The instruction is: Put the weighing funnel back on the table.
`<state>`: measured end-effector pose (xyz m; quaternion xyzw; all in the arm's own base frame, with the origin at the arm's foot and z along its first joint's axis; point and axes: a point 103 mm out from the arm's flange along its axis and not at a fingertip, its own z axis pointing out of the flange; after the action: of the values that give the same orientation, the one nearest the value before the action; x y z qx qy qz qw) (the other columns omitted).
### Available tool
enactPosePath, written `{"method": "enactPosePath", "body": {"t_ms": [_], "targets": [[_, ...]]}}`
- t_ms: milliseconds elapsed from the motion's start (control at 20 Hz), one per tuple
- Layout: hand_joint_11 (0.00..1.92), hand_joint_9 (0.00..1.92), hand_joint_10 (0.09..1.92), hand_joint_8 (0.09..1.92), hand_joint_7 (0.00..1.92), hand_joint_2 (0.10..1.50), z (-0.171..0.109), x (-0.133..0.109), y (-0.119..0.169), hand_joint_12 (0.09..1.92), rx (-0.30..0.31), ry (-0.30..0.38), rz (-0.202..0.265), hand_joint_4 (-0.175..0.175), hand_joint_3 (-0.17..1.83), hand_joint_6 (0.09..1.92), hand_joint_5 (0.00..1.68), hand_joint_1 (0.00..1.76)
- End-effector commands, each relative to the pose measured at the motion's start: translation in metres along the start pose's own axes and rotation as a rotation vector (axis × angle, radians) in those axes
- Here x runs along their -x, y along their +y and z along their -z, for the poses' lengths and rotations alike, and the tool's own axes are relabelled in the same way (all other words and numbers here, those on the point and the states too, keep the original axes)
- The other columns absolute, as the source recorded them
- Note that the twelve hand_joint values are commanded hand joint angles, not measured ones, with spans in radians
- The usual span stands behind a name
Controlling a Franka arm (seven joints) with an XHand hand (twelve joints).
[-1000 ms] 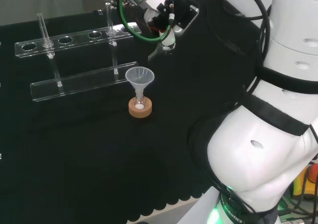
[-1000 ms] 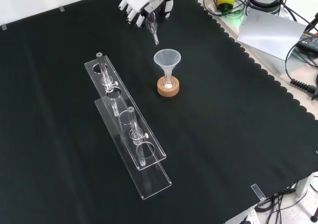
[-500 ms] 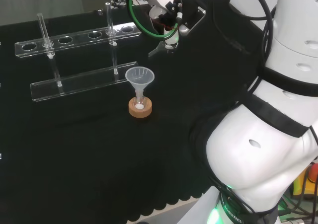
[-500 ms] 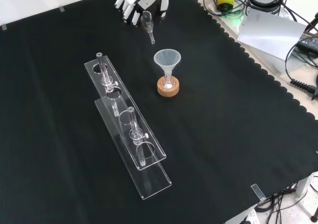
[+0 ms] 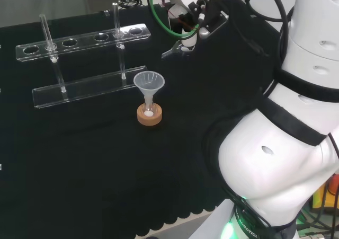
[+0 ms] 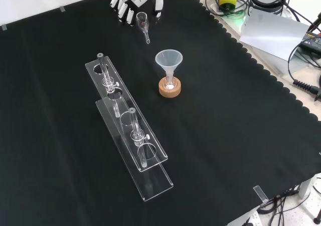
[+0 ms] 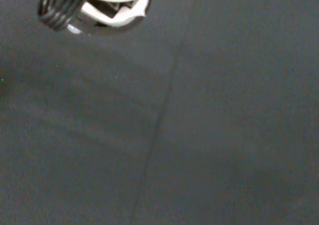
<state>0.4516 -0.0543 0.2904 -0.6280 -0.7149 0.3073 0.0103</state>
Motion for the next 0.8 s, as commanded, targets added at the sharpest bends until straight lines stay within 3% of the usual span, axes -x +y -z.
{"method": "enactPosePath", "body": {"t_ms": [50,800], "targets": [[0.45,0.82,0.51,0.65,0.59,0.71,-0.016,0.013,0.014,1.29,-0.003,0.093,0.001,0.175,0.70,0.97,1.11,1.08],[0.48,0.83,0.51,0.65,0.60,0.71,-0.070,0.025,0.067,1.29,0.019,0.251,0.041,0.175,0.70,0.96,1.12,1.08]]}}
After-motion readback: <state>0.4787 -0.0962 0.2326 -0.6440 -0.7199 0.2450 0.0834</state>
